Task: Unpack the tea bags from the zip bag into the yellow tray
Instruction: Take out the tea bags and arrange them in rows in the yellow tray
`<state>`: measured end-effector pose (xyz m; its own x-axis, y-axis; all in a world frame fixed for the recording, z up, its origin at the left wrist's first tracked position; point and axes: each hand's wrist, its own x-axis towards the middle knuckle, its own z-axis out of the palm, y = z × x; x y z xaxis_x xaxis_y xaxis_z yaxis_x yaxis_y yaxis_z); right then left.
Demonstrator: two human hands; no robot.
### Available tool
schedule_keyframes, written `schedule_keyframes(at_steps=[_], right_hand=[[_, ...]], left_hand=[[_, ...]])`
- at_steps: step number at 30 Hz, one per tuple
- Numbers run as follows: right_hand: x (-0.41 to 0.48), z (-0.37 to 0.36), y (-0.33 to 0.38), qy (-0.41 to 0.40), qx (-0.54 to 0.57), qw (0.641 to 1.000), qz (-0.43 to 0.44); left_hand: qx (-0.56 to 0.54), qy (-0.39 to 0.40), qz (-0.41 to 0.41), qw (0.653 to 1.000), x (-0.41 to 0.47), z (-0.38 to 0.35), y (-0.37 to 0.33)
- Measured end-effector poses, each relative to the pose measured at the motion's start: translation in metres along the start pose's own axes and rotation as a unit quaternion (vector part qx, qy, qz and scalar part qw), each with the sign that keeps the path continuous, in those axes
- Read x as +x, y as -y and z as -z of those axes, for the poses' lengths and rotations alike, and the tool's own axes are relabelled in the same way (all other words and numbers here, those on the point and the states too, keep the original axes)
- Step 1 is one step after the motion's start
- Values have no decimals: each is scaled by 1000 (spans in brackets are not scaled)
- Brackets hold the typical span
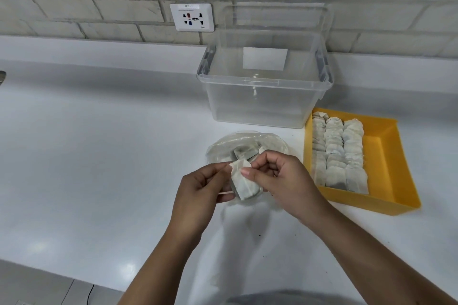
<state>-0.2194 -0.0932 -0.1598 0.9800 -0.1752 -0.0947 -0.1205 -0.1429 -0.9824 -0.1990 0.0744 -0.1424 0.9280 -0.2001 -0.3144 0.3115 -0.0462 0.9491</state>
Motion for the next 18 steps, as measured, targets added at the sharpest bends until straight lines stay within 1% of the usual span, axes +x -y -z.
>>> schedule_keyframes(at_steps=[2,4,5,7,9,11,15,18], right_hand=[[-1,-1,0,-6,-7,1000,-2],[-1,-4,0,-2,-3,1000,-10],[0,-5,0,4,2,1000,-14],[2,-8,-1,16,3,1000,-20],[8,-11,-2,15,-4,1000,-24],[20,-15,-7,14,-25,999,-33],[48,-27,-22,53,-93,993,-54],[63,-39,-36,82,-148,983,-68]], left_hand=[[-5,20,3,1000,-2,1,0],[20,46,-7,999,-3,3,1],[34,46,-16,998,-2,5,2],[46,8,-32,998,4,13,3],[32,-50,-42,997,13,26,2],[13,-89,-43,995,21,40,0],[9,-116,-24,993,29,60,2],[8,-108,-2,994,32,59,6]])
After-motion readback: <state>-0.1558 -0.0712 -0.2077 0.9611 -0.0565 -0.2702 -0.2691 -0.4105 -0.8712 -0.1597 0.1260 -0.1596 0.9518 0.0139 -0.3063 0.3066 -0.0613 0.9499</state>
